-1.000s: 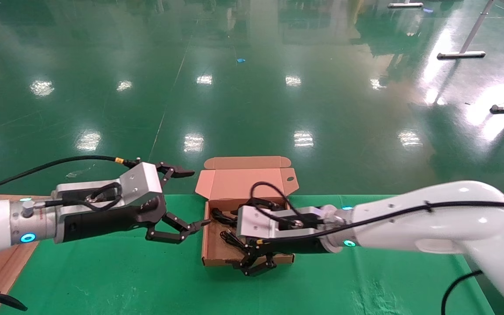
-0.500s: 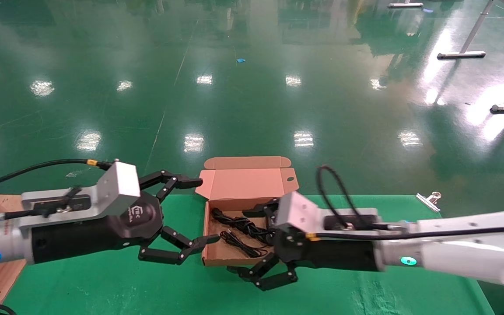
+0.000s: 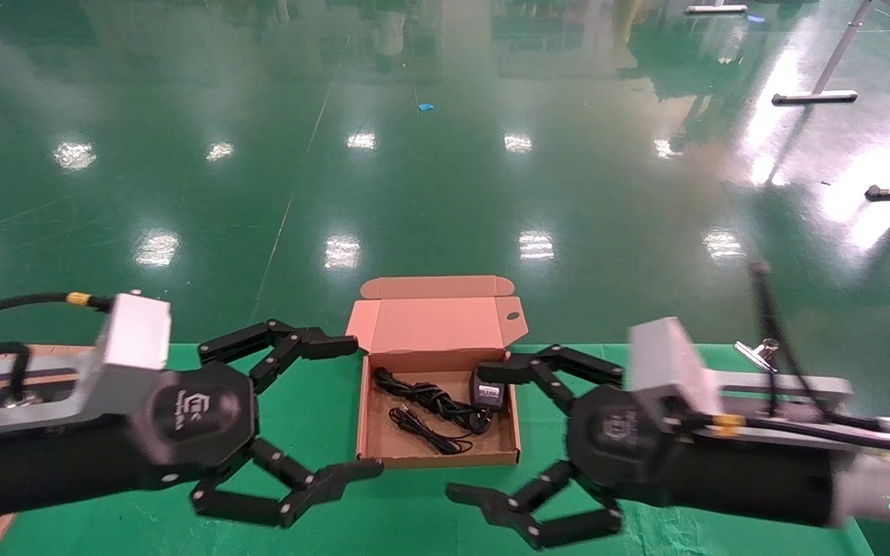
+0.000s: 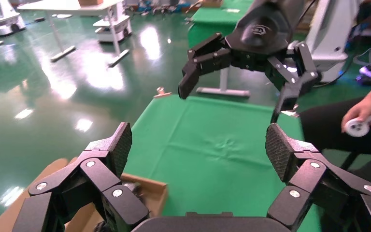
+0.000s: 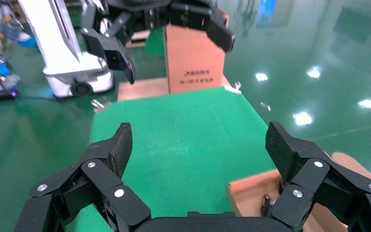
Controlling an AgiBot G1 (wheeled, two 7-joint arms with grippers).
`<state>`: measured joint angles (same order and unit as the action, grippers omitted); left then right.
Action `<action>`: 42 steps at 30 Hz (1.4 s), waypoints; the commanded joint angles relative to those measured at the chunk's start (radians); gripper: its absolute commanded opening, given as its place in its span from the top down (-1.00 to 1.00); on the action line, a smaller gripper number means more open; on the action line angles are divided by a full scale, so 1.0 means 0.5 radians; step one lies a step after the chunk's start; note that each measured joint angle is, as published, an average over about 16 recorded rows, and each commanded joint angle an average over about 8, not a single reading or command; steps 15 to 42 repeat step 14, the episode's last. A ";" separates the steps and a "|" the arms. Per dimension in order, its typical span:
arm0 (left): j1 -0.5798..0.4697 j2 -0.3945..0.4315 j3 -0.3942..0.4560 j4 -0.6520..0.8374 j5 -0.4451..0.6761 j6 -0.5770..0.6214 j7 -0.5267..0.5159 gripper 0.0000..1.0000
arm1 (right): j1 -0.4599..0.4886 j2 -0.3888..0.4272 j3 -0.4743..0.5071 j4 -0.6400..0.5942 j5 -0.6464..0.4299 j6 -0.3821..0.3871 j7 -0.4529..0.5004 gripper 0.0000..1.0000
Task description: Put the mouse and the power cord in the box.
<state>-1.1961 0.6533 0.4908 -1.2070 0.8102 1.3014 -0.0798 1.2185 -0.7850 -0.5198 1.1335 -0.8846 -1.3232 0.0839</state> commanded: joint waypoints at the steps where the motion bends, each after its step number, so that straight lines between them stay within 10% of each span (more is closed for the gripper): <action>1: 0.032 -0.011 -0.056 -0.020 -0.021 0.051 -0.029 -1.00 | -0.042 0.051 0.070 0.044 0.045 -0.050 0.030 -1.00; 14: 0.215 -0.075 -0.374 -0.137 -0.141 0.344 -0.191 -1.00 | -0.273 0.330 0.456 0.286 0.292 -0.327 0.197 -1.00; 42: 0.215 -0.075 -0.374 -0.137 -0.141 0.344 -0.191 -1.00 | -0.273 0.330 0.456 0.286 0.292 -0.327 0.197 -1.00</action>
